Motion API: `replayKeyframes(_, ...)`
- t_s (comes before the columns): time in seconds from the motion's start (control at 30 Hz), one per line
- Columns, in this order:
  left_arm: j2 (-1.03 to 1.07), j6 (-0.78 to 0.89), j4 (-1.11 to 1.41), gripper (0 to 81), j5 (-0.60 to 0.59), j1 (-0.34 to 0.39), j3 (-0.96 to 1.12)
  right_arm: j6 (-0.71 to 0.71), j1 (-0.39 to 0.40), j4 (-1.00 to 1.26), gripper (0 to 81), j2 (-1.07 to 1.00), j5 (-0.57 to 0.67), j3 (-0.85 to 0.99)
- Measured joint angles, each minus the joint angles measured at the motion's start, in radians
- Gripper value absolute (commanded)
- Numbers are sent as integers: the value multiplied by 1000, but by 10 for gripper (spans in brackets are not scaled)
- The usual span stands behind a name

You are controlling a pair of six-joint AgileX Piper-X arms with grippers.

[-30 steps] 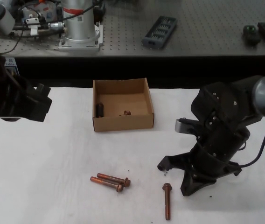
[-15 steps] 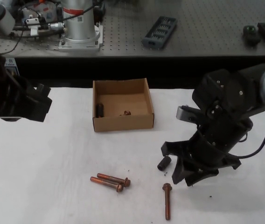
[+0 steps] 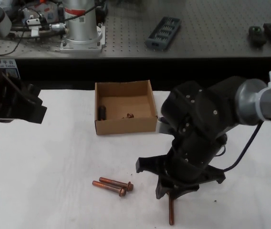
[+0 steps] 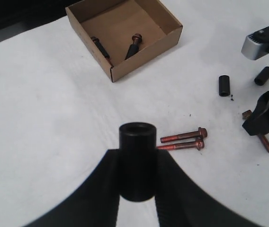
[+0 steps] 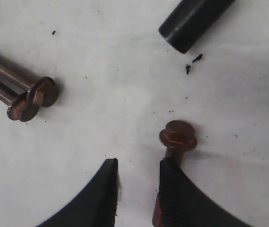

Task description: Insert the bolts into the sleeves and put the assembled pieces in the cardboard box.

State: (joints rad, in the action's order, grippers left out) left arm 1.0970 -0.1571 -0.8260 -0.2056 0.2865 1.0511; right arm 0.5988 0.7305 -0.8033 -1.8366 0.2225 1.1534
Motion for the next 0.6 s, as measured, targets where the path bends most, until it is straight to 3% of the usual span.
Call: replayKeyframes(0.6,0,0,0,6,0,0,0,107,16,-8,232,0,-148,0)
